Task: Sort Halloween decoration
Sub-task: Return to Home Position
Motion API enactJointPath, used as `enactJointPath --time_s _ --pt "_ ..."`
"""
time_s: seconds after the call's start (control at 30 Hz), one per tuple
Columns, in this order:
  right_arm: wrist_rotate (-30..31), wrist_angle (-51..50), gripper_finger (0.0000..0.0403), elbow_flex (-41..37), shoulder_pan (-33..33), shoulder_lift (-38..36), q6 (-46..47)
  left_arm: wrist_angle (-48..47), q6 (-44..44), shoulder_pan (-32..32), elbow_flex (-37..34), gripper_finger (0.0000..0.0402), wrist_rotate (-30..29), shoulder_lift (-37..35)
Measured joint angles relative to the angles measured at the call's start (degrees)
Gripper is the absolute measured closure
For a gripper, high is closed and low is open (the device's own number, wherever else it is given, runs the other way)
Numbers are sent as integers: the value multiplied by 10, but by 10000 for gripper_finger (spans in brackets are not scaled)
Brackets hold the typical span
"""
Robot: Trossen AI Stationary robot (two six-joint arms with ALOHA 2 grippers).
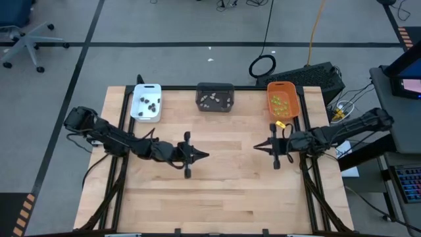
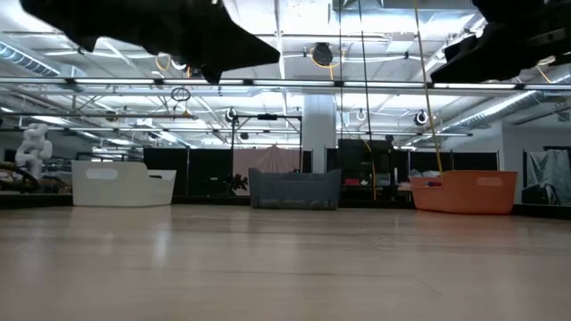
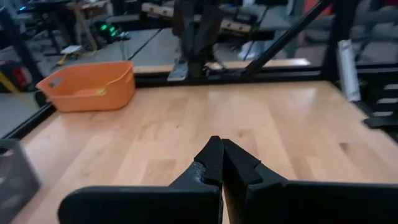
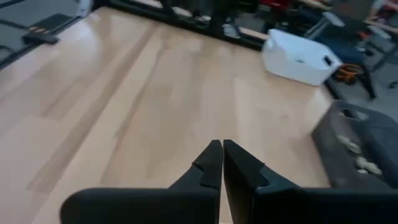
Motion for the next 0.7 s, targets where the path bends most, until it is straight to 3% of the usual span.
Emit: enactJointPath --time_s 0.2,0.37,0.5,0.7 --pt "-12 -12 402 -6 13 -10 1 85 3 9 -56 402 39 0" --pt "-25 20 402 -66 17 -46 15 181 43 10 -115 402 81 0" --pt "-67 93 403 -125 16 -77 31 267 31 21 -168 402 82 0" --pt "-72 100 403 -163 16 -107 39 336 12 26 -219 402 85 0"
